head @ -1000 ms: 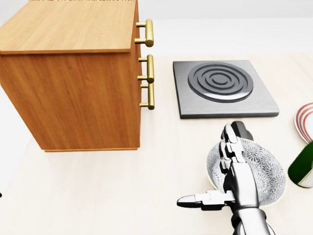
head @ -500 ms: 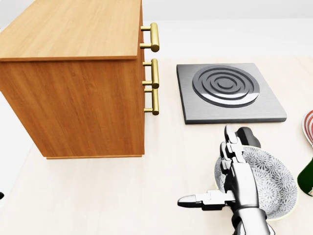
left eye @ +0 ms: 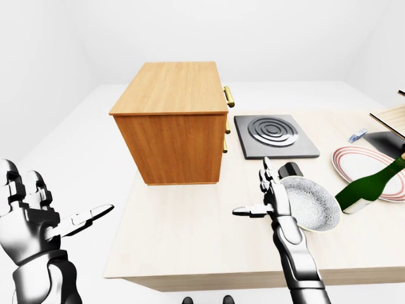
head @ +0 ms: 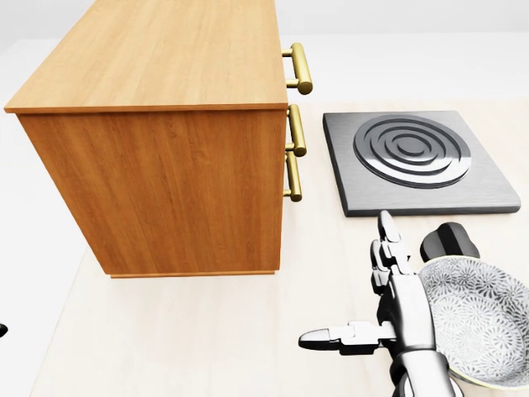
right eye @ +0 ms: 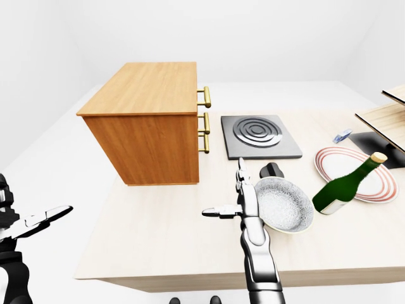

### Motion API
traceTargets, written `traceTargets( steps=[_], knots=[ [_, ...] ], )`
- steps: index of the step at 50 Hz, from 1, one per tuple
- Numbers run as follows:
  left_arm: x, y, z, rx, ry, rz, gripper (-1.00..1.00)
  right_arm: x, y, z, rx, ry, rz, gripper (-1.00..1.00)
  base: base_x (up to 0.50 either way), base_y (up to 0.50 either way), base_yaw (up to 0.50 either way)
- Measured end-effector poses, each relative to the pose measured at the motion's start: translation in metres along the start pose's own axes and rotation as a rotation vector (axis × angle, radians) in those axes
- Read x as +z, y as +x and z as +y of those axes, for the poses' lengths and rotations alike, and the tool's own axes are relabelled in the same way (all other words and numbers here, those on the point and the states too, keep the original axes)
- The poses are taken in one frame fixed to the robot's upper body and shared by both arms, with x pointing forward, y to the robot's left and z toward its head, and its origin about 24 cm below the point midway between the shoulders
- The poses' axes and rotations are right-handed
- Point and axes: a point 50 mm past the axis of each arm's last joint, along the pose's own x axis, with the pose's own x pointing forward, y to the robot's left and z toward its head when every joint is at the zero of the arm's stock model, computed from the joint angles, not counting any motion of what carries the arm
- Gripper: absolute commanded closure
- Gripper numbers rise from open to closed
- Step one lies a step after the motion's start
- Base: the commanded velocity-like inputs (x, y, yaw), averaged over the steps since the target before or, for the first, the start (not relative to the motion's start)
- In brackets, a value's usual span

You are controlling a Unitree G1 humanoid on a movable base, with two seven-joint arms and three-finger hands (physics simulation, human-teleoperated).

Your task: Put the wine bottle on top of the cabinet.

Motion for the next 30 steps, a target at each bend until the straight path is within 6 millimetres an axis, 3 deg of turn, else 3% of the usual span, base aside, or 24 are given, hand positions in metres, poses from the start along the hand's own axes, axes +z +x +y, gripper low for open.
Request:
traceTargets(
  steps=[9,30],
  knots=[
    [-0.0004,0.0,-0.0005,-0.001,0.0,0.002,-1.0,0.0007,-0.0002,-0.0005,0.0,0.01,-0.008,-1.0,0.31,-0.06,0.0],
    [-0.0015,-0.0002,-0.0013,-0.005,0.002,0.006,-1.0,0.002,-0.0006,-0.0019,-0.02,0.019,-0.01,-1.0,0.0,0.0,0.0]
  ],
)
